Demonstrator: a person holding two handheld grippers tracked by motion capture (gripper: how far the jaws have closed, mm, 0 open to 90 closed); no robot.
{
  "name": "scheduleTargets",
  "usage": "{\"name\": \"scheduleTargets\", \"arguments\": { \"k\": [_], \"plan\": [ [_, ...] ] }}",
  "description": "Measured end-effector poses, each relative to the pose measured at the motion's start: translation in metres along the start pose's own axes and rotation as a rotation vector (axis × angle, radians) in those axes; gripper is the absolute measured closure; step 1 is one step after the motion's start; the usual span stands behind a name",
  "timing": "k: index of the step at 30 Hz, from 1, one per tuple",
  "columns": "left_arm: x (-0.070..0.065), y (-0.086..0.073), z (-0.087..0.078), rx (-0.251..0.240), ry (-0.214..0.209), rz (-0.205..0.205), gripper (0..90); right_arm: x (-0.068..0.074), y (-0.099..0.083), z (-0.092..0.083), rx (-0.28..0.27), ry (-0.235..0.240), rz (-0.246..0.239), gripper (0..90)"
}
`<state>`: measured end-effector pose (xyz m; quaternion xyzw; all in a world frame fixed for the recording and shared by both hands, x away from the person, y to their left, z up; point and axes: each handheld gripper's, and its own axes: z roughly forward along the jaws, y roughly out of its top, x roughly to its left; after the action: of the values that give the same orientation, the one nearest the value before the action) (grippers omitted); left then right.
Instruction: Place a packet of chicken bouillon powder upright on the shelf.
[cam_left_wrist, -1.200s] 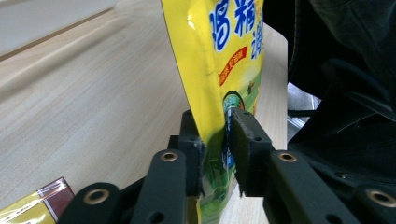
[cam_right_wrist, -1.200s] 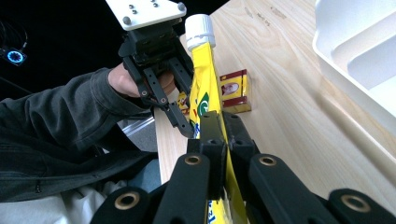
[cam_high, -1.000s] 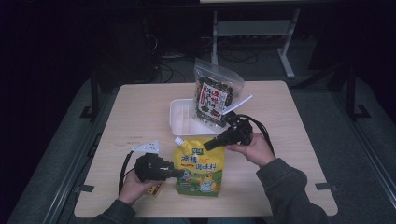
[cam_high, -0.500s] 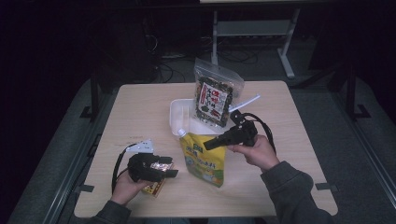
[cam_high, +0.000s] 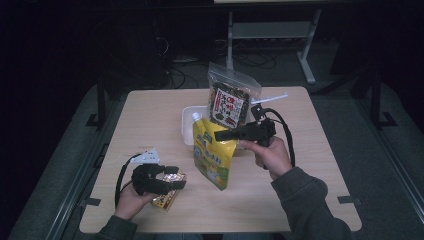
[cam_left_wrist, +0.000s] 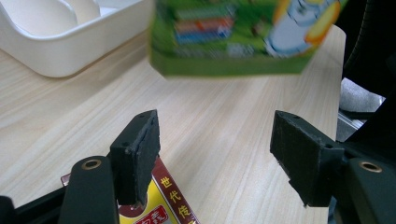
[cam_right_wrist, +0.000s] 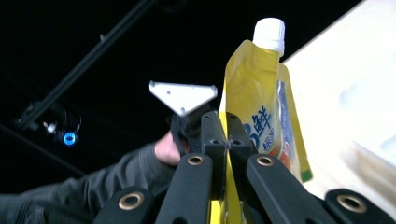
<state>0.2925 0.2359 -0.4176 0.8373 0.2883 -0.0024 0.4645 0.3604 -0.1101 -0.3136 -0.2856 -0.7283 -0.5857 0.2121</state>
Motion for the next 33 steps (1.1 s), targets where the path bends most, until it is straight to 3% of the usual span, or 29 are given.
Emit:
{"name": "scheduleTargets", "arguments": {
  "k": [5, 15, 23, 33],
  "plan": [
    [0.001, -0.001, -0.002, 0.001, 0.015, -0.003, 31.8, 0.004, 0.017, 0.006, -0.074, -0.057, -0.013, 89.1],
    [0.007, -0.005, -0.009, -0.010, 0.046, -0.018, 30.6, -0.001, 0.037, 0.018, -0.157, -0.133, -0.013, 89.1],
    [0.009, -0.006, -0.009, -0.003, 0.060, -0.024, 29.1, -0.007, 0.052, 0.040, -0.193, -0.171, -0.024, 89.0],
    [0.011, -0.007, -0.011, -0.007, 0.065, -0.026, 28.3, -0.017, 0.066, 0.059, -0.230, -0.266, -0.034, 89.1]
  ]
}}
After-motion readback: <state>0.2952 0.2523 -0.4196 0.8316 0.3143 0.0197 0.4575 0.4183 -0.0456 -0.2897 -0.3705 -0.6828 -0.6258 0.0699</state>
